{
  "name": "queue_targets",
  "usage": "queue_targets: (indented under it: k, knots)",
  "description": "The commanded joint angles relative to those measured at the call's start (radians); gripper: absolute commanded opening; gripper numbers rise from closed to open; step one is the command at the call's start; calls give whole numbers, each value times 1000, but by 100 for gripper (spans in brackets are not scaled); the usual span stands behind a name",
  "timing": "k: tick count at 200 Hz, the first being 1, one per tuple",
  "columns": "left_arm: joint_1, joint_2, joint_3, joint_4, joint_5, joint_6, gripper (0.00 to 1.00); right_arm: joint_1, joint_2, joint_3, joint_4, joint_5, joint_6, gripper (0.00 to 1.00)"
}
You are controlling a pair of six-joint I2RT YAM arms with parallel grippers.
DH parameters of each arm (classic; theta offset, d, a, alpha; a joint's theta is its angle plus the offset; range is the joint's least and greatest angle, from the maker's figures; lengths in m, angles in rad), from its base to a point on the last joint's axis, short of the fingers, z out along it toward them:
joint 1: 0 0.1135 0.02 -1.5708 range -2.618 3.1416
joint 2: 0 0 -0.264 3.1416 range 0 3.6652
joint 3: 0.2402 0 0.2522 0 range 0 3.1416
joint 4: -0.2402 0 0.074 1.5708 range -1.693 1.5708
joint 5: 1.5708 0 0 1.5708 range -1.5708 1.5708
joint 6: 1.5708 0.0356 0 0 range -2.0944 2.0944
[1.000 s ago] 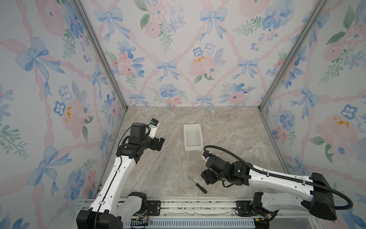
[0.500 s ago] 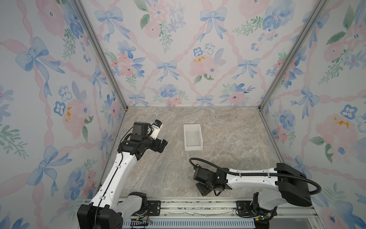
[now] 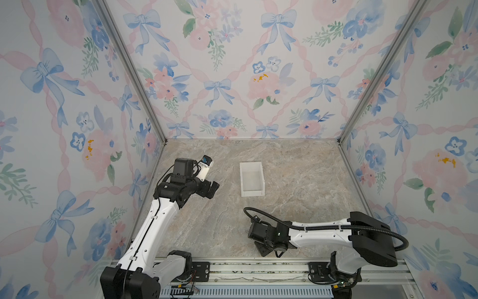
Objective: Put the screwdriver in the bin
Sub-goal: Pick up the screwdriver from the bottom-center of the table.
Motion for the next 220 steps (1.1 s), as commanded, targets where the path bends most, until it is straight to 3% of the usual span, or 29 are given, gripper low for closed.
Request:
queue_targets:
  k: [1,23,36,115,159,220]
  knots:
    - [-4,14,23,-13,-2,16,98,13,21,-11,-36,19,26,35]
    - [-5,18,27,-12,-7,16,98,16,13,-13,-41,34,23,30]
    - [-6,21,30,-12,-10,16,98,17,9,-10,-39,35,16,21]
    - [-7,43,46,-11,-20,21,98,6,-95,5,-93,48,-24,18]
    - [-7,76,72,-11,-12,23,98,-88,-203,30,-133,-31,-62,18]
    - [-8,97,95,-9,-10,35,98,-314,-317,168,-245,-119,-177,19]
